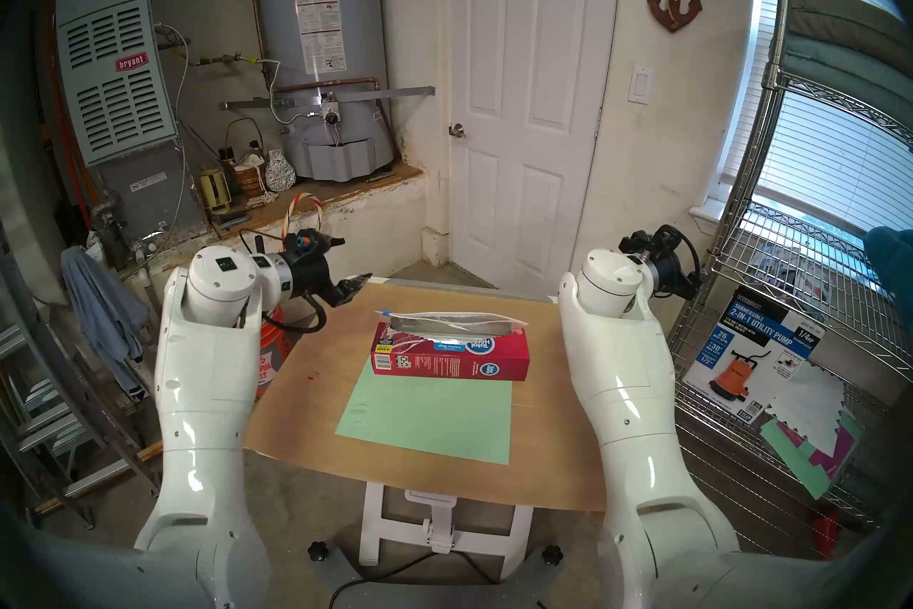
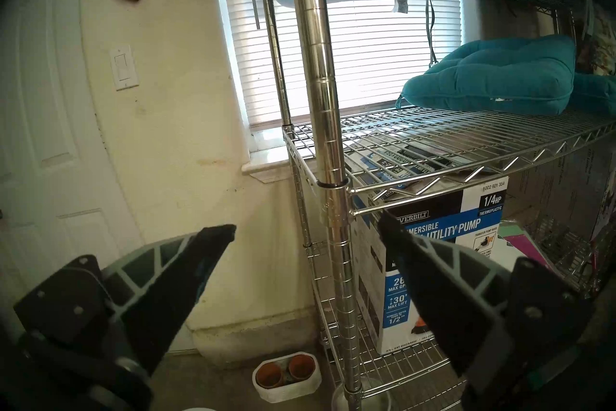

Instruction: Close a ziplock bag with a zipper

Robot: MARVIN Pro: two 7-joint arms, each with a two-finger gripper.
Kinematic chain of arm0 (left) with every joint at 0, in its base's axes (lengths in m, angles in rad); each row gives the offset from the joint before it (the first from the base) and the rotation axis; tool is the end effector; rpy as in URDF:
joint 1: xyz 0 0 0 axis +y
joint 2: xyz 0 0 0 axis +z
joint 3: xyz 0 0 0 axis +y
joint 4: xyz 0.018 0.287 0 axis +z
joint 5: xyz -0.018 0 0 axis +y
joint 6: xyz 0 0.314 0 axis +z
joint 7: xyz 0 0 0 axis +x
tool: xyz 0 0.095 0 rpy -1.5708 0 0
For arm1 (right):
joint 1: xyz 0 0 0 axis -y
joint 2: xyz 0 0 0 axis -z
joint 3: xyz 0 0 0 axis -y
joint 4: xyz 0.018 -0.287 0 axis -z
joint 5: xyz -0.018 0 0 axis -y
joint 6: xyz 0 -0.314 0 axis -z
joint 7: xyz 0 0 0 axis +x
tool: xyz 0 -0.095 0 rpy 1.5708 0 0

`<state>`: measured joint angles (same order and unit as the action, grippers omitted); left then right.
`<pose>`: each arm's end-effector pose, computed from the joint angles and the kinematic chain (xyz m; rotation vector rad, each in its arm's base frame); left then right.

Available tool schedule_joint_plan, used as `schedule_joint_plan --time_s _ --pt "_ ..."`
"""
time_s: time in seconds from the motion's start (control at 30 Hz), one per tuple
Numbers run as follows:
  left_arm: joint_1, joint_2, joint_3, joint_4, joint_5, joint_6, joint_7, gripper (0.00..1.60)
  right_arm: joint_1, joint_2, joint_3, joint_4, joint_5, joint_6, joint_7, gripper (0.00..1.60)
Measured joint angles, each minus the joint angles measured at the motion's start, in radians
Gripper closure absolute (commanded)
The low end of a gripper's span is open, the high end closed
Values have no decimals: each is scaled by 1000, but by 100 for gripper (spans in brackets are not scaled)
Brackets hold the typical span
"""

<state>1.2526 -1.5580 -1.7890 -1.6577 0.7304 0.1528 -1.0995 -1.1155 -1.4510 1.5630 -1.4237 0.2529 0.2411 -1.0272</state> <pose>0.4693 0.0293 -0.1979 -2.1965 1.3972 -1.7353 0.4976 -0.1189 -0.1769 1.6589 -1.0432 1.6489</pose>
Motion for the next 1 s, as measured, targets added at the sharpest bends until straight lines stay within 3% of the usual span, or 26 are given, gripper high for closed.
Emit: schedule_joint_plan --time_s 0.27,0.57,0.73,1.0 --pt "69 66 21 -6 -37 -140 -124 0 0 0 0 0 0 0 0 0" --pt "31 87 80 111 -40 -267 -122 0 -1 0 0 0 0 0 0 0" --pt "5 91 95 136 -57 -286 -147 0 -1 0 0 0 0 0 0 0" --pt "-39 108 96 159 -125 -281 -278 0 -1 0 0 0 0 0 0 0"
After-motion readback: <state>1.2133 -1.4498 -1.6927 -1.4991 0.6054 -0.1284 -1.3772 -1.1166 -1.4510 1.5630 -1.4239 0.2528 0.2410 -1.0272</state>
